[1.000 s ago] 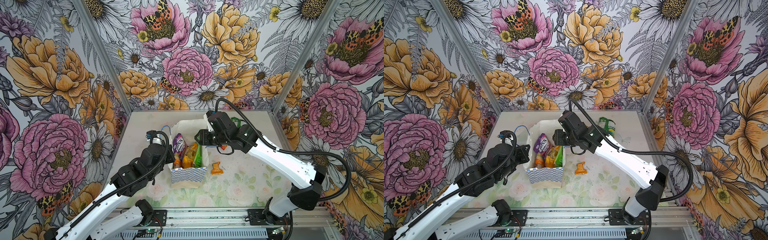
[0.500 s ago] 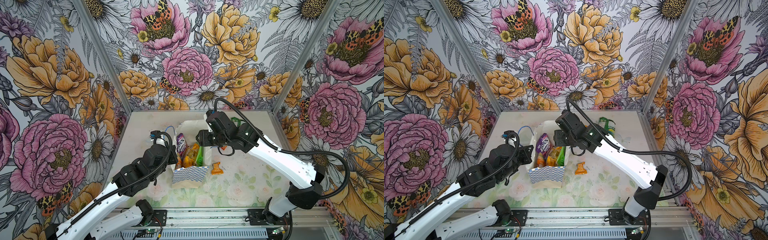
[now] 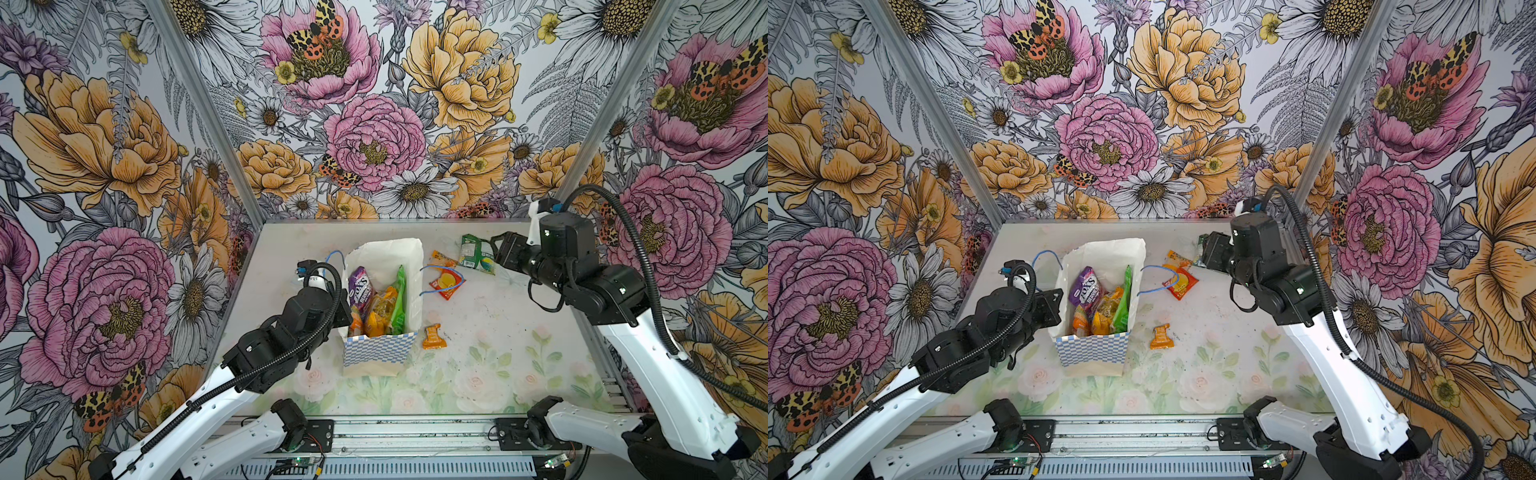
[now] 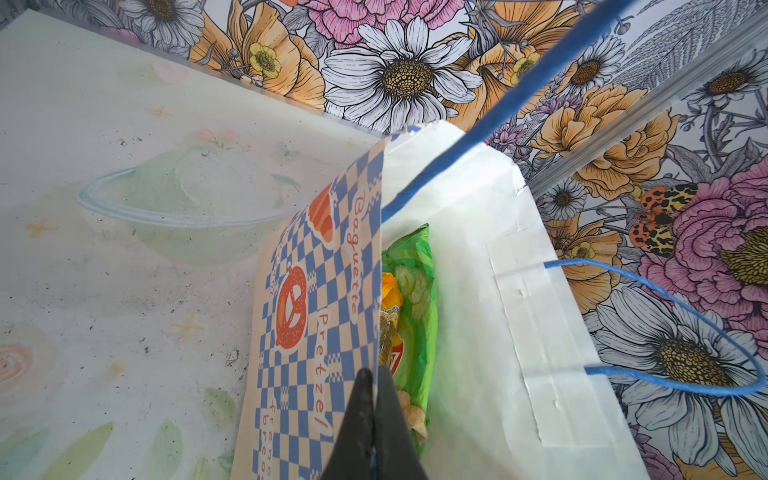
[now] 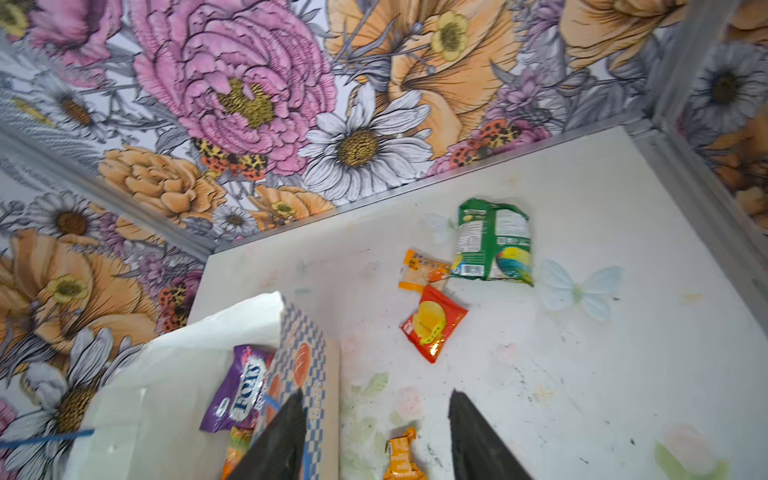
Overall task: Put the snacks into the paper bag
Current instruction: 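Move the right gripper to the green Fox's spring tea candy bag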
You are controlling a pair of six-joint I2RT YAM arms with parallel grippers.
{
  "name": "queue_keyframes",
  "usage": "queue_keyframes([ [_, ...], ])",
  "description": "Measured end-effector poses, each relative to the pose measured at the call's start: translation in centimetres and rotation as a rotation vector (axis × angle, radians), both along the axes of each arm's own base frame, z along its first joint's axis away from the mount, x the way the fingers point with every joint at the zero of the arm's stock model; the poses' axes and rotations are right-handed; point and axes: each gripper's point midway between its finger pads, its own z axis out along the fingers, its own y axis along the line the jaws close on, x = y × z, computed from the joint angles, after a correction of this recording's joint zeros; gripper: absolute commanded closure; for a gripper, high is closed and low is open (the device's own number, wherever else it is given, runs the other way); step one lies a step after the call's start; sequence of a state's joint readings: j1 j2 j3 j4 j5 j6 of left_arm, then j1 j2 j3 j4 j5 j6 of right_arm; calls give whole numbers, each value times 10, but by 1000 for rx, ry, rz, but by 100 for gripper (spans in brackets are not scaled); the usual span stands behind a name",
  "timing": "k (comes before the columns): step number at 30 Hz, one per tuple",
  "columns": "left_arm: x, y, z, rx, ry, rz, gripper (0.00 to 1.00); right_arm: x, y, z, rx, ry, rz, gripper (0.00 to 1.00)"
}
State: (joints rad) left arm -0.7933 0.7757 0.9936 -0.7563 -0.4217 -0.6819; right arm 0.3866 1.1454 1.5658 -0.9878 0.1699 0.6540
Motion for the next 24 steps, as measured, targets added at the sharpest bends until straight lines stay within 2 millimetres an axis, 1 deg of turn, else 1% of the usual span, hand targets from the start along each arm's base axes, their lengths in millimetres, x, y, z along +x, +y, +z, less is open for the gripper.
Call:
queue_keyframes([
  [2,-1,1,0,-2,0,1,100,12,-19,-15,-3,21,-46,43],
  [4,-2,3,1,-5,-2,2,100,27,-29,-36,-6,58,-67,43],
  [6,-3,4,1,-8,-4,0,100,44,-35,-63,0,118,-71,42],
  [8,-4,4,1,-9,-3,-1,100,62,-40,-87,13,174,-74,38],
  [10,-4,5,1,-11,-3,-2,100,85,-45,-112,28,229,-75,34],
  [15,-4,3,1,-16,1,-10,100,137,-57,-188,48,396,-55,30],
  [17,-5,3,1,-17,2,-13,100,155,-61,-214,38,441,-41,28],
  [19,-5,3,1,-17,2,-13,100,171,-66,-234,20,471,-29,26],
  [21,-5,3,1,-17,2,-13,100,185,-69,-248,-5,488,-15,26],
  [24,-4,4,0,-17,3,-10,100,211,-72,-262,-30,483,5,26],
])
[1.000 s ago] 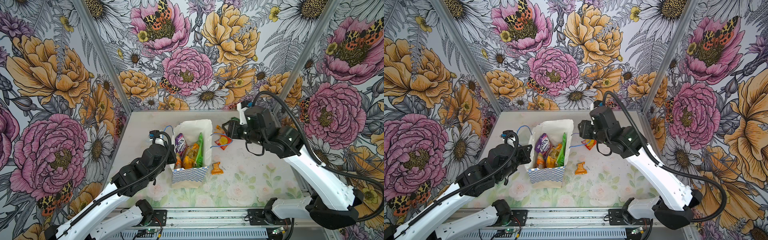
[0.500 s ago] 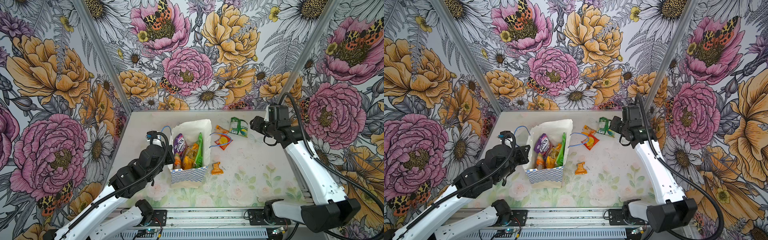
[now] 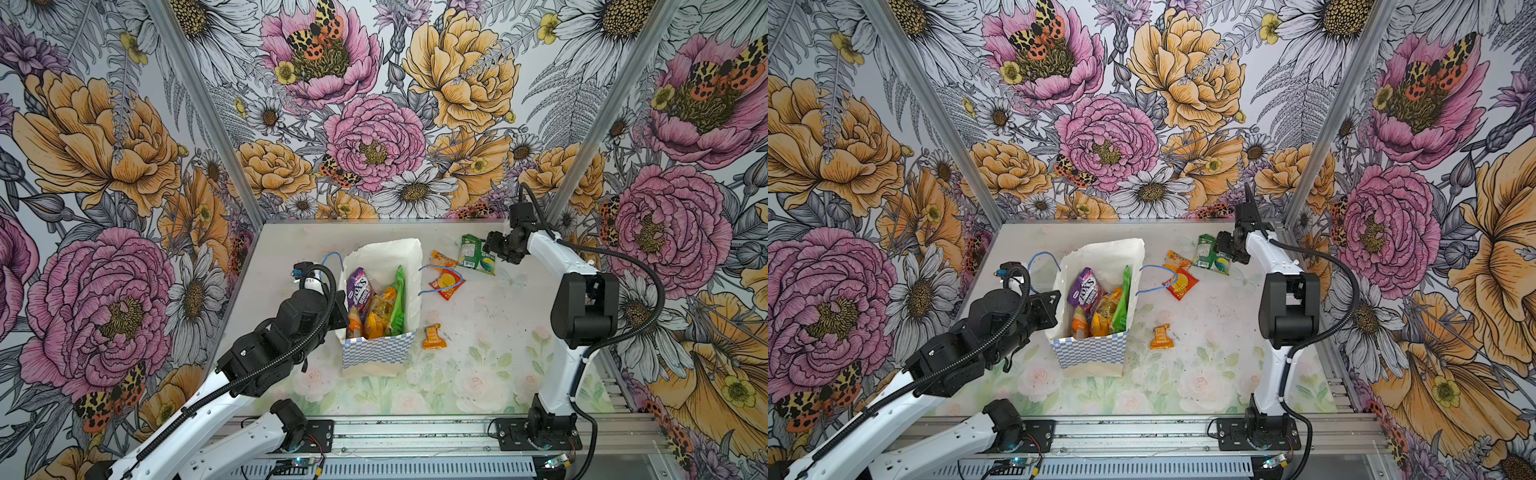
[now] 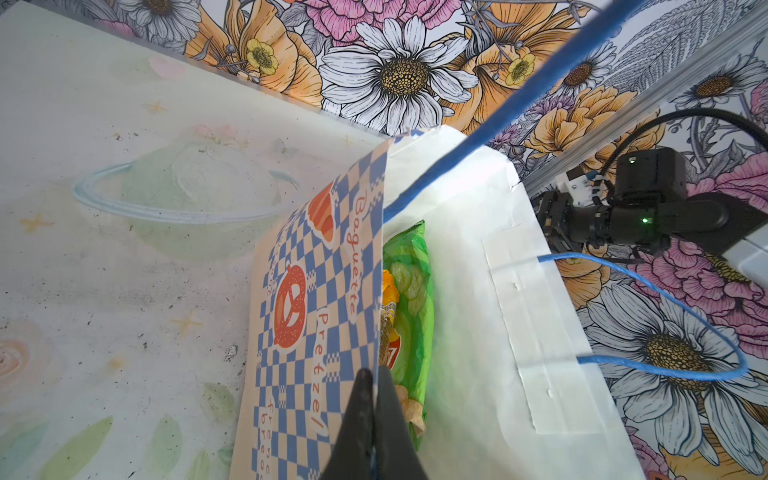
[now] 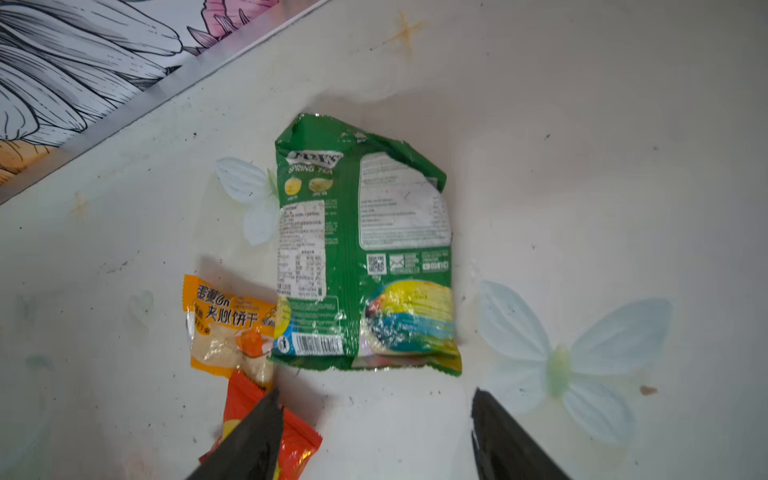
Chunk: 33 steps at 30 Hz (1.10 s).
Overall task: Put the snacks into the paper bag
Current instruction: 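Grasp the green Fox's candy bag with the right gripper and lift it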
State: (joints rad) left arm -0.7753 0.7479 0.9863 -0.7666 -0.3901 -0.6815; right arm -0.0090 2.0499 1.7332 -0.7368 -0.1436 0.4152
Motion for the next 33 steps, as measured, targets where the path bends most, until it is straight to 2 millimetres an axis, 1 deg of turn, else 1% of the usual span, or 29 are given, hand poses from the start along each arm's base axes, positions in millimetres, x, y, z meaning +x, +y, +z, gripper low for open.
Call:
queue_keyframes([
  [3,0,-1,0,-1,2,-3,100,24,-6,-16,-14,-6,13,26],
  [6,1,-2,-1,1,6,-5,100,41,-15,-35,-20,4,12,26],
  [9,1,-3,-2,2,8,-7,100,57,-29,-52,-22,14,-3,25],
  [11,1,-3,-2,2,8,-7,100,65,-35,-61,-18,20,-7,25],
  [14,2,-3,-2,1,7,-7,100,77,-39,-69,10,21,-5,25],
  [17,2,-4,-2,2,8,-7,100,88,-38,-70,46,7,11,30],
  [20,3,-4,-4,6,12,-6,100,91,-31,-74,89,12,30,33],
  [24,5,-4,-4,7,14,-1,100,87,-21,-78,143,32,50,35],
  [25,5,-4,-4,7,14,-1,100,86,-18,-78,153,35,54,37],
  [27,5,-4,-4,6,13,-1,100,84,-14,-79,171,40,52,43],
  [30,5,-4,-4,6,13,-1,100,72,-9,-81,198,72,34,52],
  [33,3,-3,-5,4,11,-1,100,55,-5,-82,209,116,8,70],
])
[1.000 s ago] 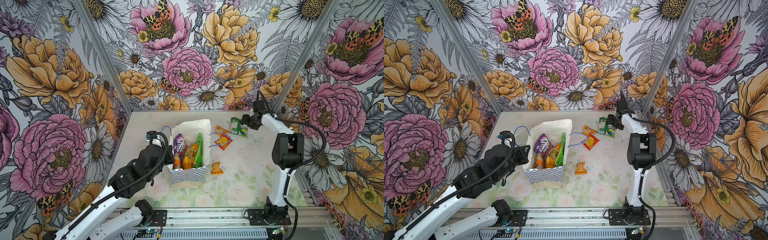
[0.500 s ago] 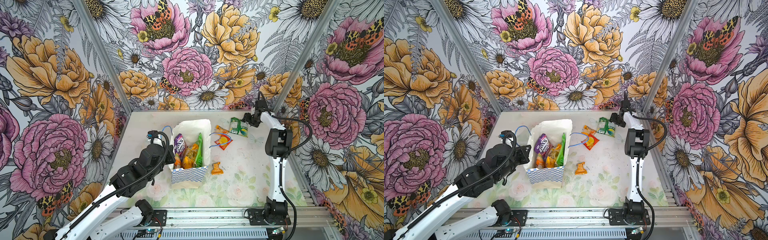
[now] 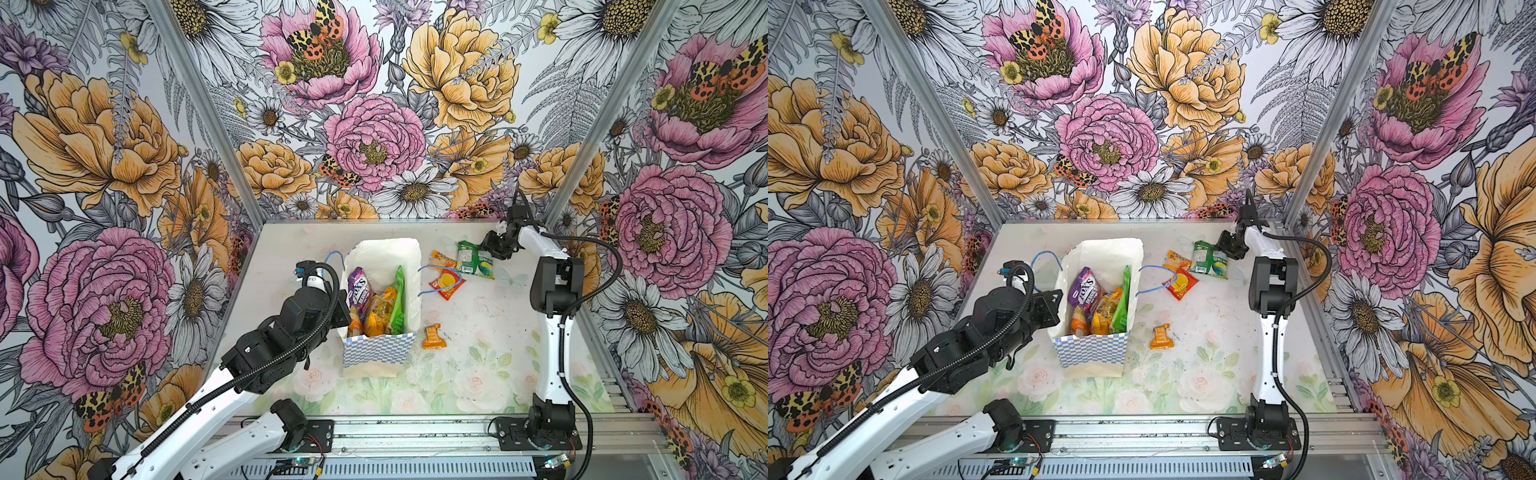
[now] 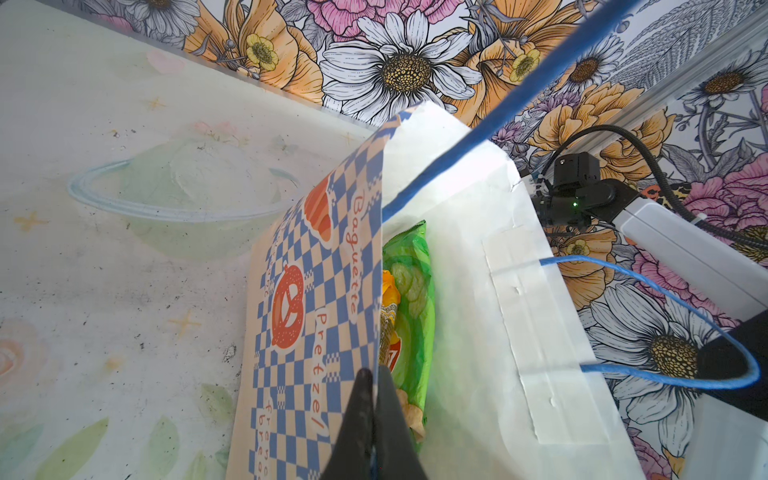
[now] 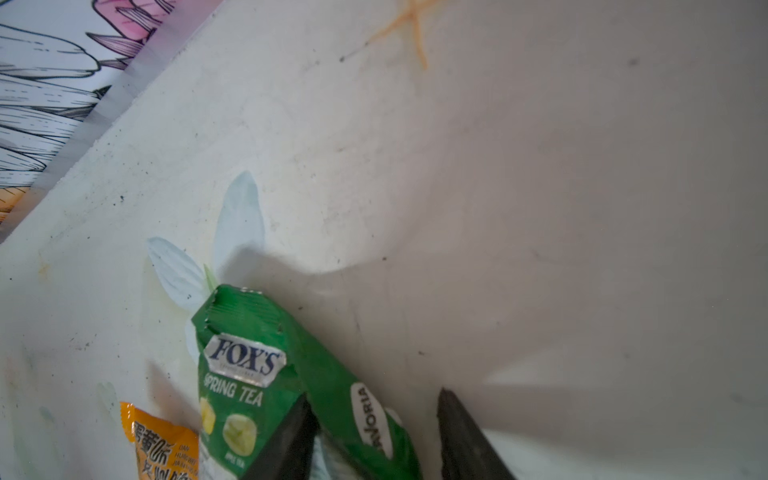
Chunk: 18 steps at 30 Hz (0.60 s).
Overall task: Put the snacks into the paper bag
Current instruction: 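Grasp the green Fox's candy bag with the right gripper and lift it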
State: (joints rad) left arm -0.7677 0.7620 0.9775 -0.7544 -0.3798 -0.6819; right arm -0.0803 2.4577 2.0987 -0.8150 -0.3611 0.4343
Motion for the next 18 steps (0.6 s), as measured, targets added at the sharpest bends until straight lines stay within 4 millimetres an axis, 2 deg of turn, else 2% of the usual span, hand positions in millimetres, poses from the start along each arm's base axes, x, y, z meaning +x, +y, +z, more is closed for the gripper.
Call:
queue_keyframes([
  [3,-1,1,-1,-1,-1,0,100,-14,1,1,5,34,-20,90],
  [7,-1,1,-1,4,-2,-2,100,-39,0,6,-1,63,-57,98],
  [12,0,5,-3,44,-8,-12,100,-77,-2,25,-16,67,-92,100],
  [18,-1,9,-1,114,-16,-50,100,-121,-8,67,-56,-7,-138,100],
])
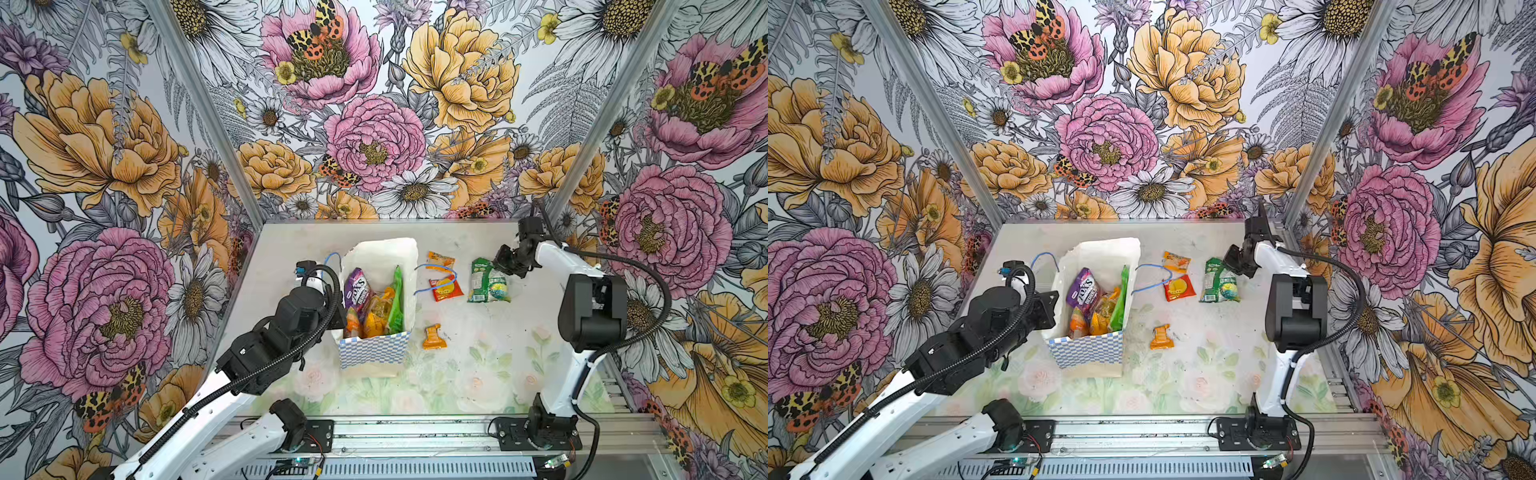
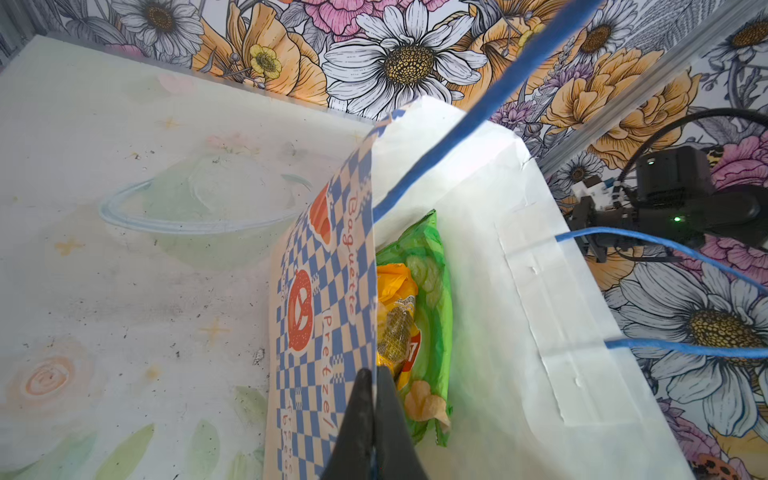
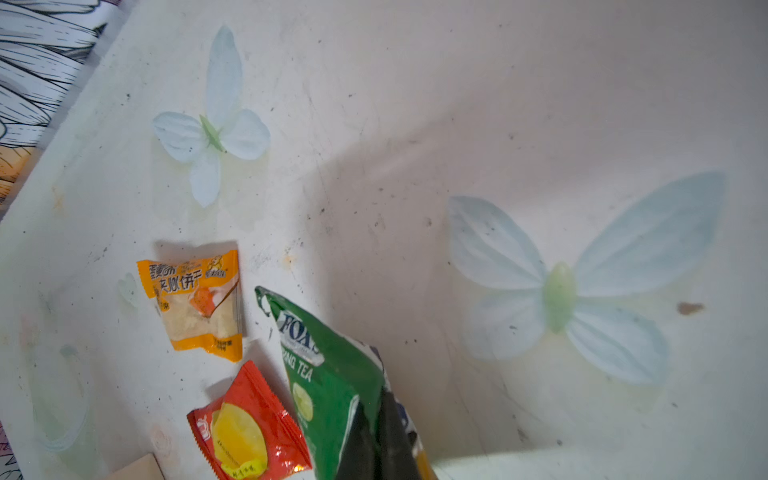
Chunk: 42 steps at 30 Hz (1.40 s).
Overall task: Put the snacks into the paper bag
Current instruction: 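Grasp the green Fox's candy bag with the right gripper and lift it, then carry the green candy bag with the right gripper over the paper bag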
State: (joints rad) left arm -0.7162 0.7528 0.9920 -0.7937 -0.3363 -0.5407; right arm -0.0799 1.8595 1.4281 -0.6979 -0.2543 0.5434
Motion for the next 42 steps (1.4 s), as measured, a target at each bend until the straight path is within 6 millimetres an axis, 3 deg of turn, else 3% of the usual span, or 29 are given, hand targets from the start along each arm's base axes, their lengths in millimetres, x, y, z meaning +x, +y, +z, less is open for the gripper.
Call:
queue_keyframes([
  [12,4,-7,8,134,-44,-118,100,-93,1,70,-8,-184,-106,100],
  [19,4,-19,10,110,-44,-168,100,-130,13,137,1,-341,-130,100],
  [28,5,-20,10,23,-12,-124,100,-149,31,245,11,-556,-132,100],
  [31,6,-20,11,3,-3,-112,100,-151,36,273,20,-610,-126,100],
  [35,5,-22,12,-19,4,-108,100,-151,49,303,45,-660,-102,100],
  [42,3,-34,12,-58,32,-120,100,-152,101,338,96,-705,35,100],
])
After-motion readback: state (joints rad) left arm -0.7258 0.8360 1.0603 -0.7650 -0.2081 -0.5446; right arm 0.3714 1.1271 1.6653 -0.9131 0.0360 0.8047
